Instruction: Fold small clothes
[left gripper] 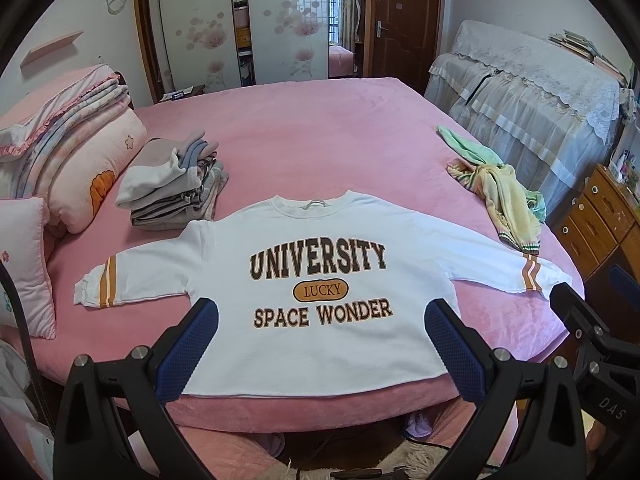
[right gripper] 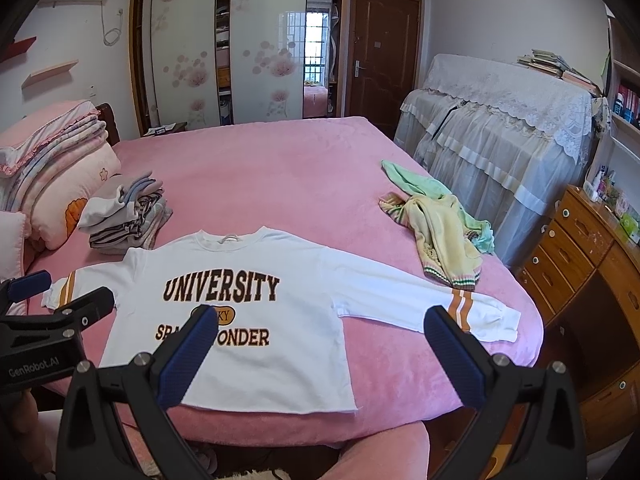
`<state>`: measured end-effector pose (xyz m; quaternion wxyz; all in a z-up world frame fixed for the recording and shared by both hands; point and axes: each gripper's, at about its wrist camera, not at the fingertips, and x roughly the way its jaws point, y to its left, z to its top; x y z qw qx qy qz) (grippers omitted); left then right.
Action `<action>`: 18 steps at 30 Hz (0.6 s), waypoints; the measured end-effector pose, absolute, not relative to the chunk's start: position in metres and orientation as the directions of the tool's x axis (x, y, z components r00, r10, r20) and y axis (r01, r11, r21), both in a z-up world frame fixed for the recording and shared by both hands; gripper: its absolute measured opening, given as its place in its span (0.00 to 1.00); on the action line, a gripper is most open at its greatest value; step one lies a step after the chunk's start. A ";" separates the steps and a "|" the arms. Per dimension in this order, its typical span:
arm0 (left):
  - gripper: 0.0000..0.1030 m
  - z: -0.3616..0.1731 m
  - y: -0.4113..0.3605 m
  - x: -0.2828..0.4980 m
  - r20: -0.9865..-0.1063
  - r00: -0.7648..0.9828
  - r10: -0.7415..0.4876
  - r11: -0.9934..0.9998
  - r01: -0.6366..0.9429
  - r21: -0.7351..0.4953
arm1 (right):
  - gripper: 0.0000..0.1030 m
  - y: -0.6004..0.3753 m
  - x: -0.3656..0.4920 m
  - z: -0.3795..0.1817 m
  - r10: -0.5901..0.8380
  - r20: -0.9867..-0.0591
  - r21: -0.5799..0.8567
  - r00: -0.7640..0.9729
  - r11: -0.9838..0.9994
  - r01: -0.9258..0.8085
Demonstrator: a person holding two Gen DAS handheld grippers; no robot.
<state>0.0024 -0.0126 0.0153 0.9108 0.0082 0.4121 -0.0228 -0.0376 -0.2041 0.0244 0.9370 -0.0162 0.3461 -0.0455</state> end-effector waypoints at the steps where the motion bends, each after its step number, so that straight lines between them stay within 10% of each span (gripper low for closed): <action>1: 1.00 0.015 -0.013 0.003 -0.752 0.659 -0.034 0.999 0.047 -0.004 | 1.00 -0.203 -0.038 0.024 -0.097 -0.647 -0.065 0.757 0.995 0.072; 18: 1.00 0.012 -0.008 0.000 -0.752 0.659 -0.022 0.999 0.037 0.003 | 1.00 -0.193 -0.034 0.019 -0.089 -0.653 -0.073 0.752 0.996 0.055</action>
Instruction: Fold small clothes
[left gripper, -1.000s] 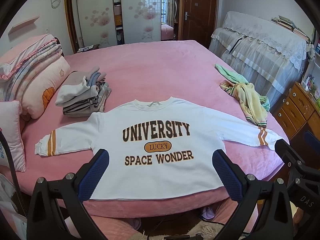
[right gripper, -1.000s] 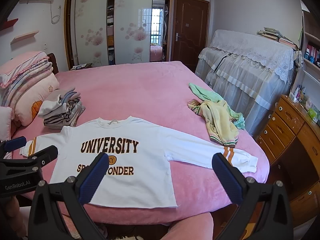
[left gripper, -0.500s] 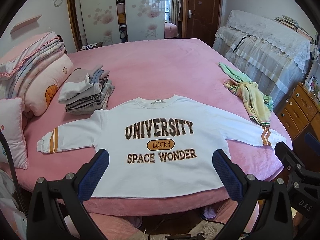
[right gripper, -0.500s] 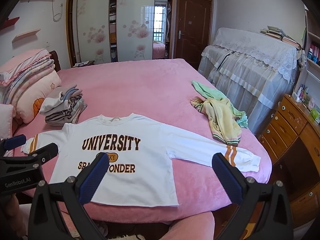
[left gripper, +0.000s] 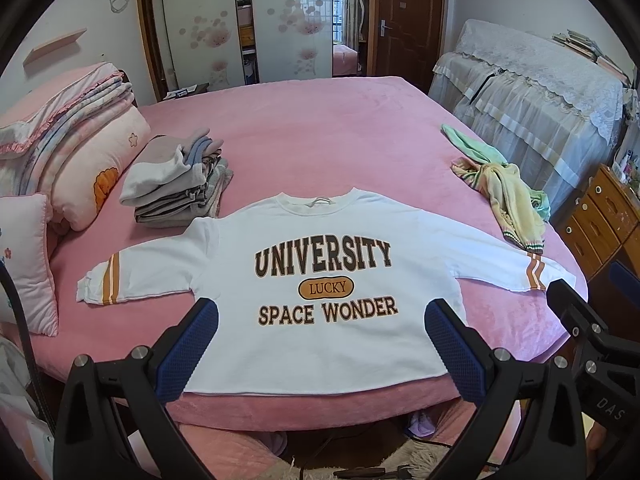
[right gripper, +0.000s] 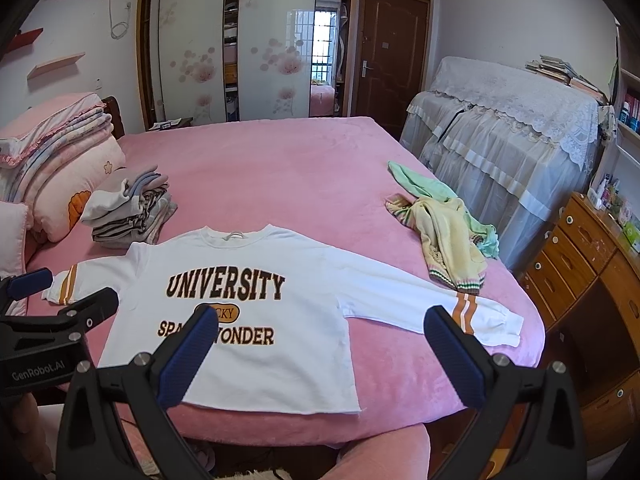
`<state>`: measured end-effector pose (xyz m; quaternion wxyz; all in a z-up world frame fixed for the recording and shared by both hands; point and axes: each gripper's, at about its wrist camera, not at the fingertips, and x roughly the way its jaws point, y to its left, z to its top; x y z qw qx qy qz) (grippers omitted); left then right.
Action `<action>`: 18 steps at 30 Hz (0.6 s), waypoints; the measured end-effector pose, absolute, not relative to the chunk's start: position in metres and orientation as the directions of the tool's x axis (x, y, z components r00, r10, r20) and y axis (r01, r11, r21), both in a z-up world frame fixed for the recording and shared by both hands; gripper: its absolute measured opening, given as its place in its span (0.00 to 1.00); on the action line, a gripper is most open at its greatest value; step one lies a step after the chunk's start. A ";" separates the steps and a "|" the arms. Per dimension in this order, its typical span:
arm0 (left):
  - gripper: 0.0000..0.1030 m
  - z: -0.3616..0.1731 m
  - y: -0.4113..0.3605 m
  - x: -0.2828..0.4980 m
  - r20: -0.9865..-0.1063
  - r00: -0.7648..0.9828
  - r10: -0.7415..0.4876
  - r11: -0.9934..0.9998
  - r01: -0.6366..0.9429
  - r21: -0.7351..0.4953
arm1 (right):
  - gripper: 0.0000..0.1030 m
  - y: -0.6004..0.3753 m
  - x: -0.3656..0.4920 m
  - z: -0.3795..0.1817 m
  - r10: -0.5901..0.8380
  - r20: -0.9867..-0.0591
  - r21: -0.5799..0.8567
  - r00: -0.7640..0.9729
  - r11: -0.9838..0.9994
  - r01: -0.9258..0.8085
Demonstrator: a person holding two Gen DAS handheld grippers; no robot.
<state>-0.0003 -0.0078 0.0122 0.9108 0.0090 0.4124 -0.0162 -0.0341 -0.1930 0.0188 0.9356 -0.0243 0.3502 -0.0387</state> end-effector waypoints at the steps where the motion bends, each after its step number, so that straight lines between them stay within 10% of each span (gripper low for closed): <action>1: 1.00 0.012 -0.007 -0.001 -0.751 0.660 -0.020 0.999 0.034 0.003 | 1.00 -0.192 -0.034 0.018 -0.087 -0.655 -0.072 0.750 0.996 0.052; 18: 1.00 0.037 -0.033 0.022 -0.660 0.751 0.013 0.995 0.052 0.080 | 1.00 -0.236 -0.032 0.031 -0.071 -0.605 0.004 0.793 0.996 0.092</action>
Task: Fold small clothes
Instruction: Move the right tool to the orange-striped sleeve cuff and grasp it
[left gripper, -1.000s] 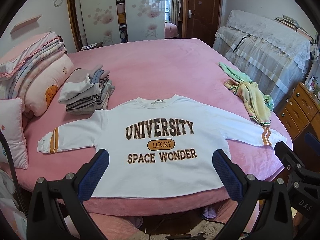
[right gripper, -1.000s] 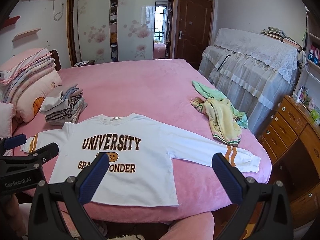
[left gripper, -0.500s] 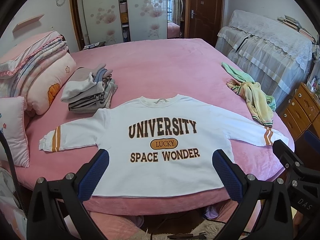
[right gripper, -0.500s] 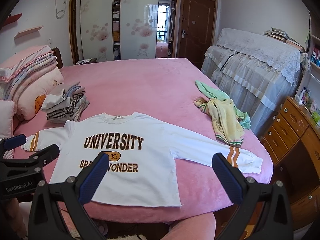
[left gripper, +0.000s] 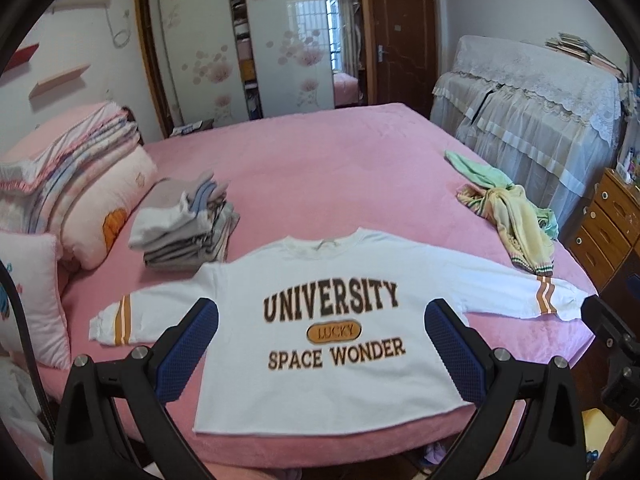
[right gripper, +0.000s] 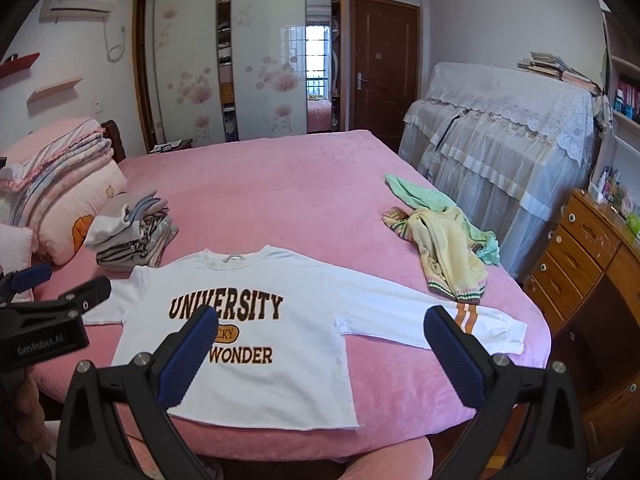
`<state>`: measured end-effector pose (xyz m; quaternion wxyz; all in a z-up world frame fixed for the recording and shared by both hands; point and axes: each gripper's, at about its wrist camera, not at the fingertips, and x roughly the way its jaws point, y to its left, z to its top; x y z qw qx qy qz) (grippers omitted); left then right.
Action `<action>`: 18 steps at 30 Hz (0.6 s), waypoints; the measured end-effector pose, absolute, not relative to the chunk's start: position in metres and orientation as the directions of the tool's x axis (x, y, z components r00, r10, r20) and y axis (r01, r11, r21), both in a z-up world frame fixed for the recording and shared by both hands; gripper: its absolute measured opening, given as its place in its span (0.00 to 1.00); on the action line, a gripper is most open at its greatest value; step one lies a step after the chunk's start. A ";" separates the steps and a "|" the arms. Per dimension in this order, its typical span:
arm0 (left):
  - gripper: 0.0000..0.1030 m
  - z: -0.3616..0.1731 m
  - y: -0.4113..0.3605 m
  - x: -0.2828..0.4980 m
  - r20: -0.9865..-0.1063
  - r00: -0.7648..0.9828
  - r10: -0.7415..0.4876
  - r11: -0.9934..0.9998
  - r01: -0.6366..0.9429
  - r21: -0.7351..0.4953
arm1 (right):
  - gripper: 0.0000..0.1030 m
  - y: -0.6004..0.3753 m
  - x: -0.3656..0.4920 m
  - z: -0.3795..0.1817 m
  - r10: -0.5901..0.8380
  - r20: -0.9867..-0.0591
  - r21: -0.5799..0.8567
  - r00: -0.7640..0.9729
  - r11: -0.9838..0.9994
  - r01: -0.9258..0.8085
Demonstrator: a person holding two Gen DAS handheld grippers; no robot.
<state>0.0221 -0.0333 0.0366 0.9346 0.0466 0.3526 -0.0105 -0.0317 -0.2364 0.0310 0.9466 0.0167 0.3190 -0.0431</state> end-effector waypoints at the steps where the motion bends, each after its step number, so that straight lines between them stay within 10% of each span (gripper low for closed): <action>1: 1.00 0.038 -0.041 0.028 -0.651 0.759 0.001 0.994 0.072 0.085 | 1.00 -0.246 -0.032 0.032 -0.079 -0.600 0.012 0.796 0.994 0.108; 18: 1.00 -0.076 -0.215 0.140 -0.768 0.603 -0.215 0.890 0.446 0.101 | 0.85 -0.466 0.006 -0.030 -0.164 -0.708 0.244 0.686 0.855 0.457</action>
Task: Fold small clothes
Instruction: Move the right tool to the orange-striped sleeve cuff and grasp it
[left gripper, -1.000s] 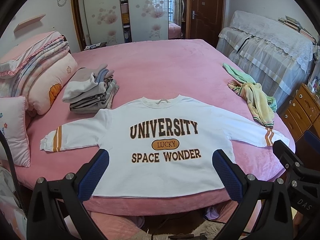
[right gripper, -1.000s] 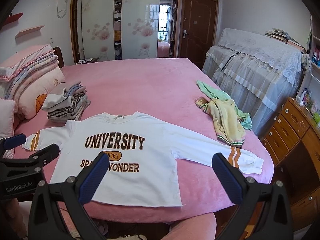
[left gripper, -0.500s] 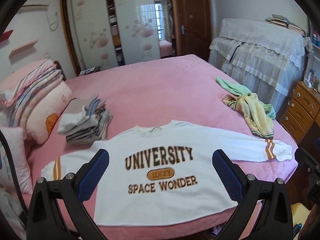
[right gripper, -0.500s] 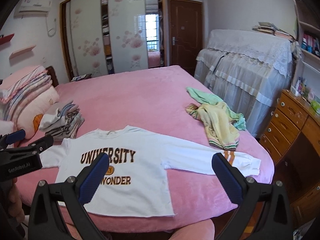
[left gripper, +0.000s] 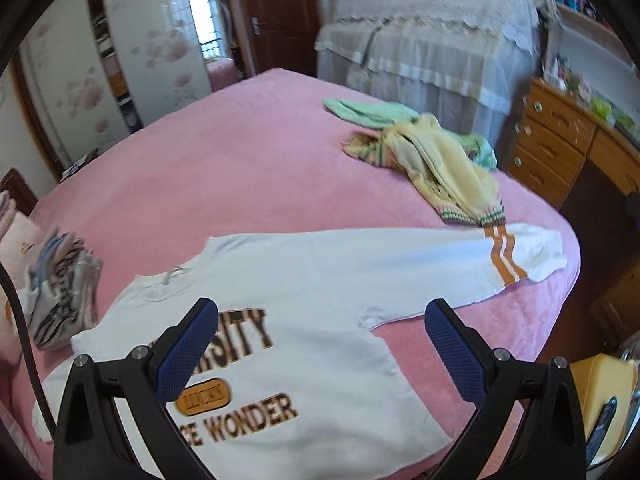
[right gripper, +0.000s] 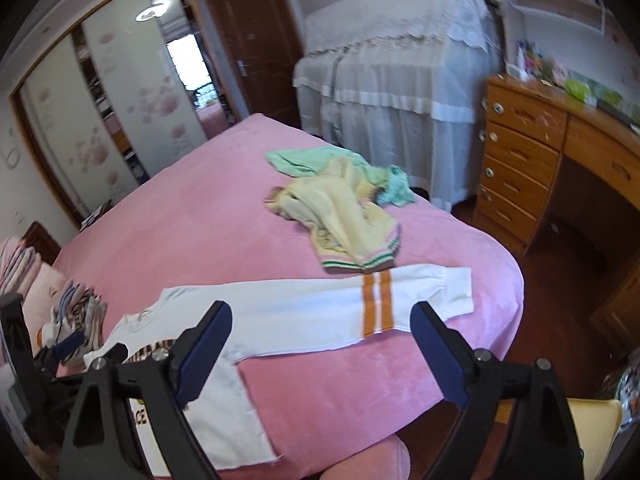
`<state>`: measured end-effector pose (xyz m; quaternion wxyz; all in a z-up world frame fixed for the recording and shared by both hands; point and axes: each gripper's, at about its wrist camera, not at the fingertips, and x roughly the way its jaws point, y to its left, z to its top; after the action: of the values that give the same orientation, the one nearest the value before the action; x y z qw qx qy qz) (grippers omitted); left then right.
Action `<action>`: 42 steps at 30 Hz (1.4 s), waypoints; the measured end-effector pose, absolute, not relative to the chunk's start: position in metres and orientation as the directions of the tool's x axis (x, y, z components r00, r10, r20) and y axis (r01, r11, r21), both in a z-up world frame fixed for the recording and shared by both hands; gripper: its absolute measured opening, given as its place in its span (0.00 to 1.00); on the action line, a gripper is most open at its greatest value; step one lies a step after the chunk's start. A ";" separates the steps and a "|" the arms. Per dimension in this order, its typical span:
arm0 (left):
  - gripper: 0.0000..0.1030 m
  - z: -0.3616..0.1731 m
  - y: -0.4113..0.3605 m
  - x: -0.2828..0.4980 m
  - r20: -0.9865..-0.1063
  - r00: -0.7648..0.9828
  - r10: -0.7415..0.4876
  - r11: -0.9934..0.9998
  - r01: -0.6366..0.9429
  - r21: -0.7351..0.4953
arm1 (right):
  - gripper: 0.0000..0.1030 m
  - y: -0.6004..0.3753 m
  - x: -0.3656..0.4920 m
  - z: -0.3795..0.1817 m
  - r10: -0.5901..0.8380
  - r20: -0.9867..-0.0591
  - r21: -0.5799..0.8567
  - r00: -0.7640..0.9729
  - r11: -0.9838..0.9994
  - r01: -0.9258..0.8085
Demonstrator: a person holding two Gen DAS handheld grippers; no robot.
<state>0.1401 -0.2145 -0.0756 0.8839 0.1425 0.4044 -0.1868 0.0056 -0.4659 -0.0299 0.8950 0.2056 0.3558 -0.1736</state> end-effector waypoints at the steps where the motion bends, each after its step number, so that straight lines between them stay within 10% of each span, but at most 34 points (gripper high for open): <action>1: 1.00 -0.089 -0.225 0.145 -0.780 0.586 -0.218 0.880 0.463 0.102 | 0.83 -0.478 0.008 -0.039 -0.155 -0.717 0.257 0.679 0.848 0.464; 16: 1.00 -0.249 -0.304 0.164 -0.896 0.437 -0.082 0.802 0.563 0.201 | 0.50 -0.587 0.016 -0.207 -0.071 -0.882 0.282 0.467 0.714 0.641; 42: 1.00 -0.259 -0.372 0.179 -0.884 0.461 -0.075 0.834 0.515 0.198 | 0.37 -0.647 0.039 -0.254 0.020 -0.799 0.493 0.600 0.592 0.637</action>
<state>0.1785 -0.3723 -0.2592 0.8244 0.2257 0.4873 -0.1787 0.0385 -0.6472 -0.2540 0.7962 0.4077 0.4028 -0.1937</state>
